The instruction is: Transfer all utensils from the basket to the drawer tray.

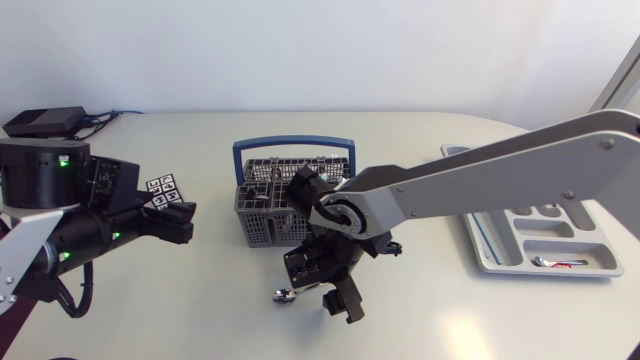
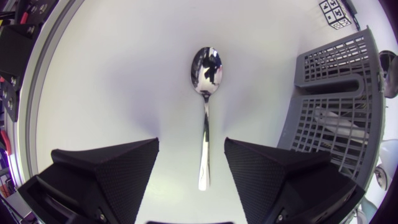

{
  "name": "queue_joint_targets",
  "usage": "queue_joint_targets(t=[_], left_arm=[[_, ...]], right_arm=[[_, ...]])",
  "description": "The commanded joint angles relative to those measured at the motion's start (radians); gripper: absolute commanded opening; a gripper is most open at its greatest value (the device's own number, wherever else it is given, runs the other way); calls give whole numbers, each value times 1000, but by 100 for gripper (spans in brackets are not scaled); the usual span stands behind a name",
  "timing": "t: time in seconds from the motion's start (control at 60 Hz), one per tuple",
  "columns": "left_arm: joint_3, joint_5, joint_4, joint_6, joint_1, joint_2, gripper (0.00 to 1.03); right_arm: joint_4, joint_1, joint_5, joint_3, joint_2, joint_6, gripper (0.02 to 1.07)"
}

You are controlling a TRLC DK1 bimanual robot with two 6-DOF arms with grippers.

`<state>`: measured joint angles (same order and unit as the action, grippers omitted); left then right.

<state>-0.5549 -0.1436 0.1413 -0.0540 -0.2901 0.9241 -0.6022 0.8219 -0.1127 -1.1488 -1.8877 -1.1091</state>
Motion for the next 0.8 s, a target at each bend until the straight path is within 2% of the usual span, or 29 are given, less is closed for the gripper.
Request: queue_joint_targets(t=[0.0,0.1,0.2,0.317,0.783], left_arm=[[-20,-14,-9,-18,-11,12,93],[-20,-14,-8,-18,-11,10,93],[-16,-14,-8,-20,-9,7,93],[-11,-14,-8,-20,-11,5,93],[-8,-14,-9,-21,-23,-5,93]], right_arm=[[-34,2,-18,-37,-42,-38,77],[-87,2,-28,-75,-67,-52,75],[-133,-1,-62,-103,-83,-74,62],[-169,-4,-91,-132,-102,-92,52],[-234,-55,-114,-212,-119,-147,53]])
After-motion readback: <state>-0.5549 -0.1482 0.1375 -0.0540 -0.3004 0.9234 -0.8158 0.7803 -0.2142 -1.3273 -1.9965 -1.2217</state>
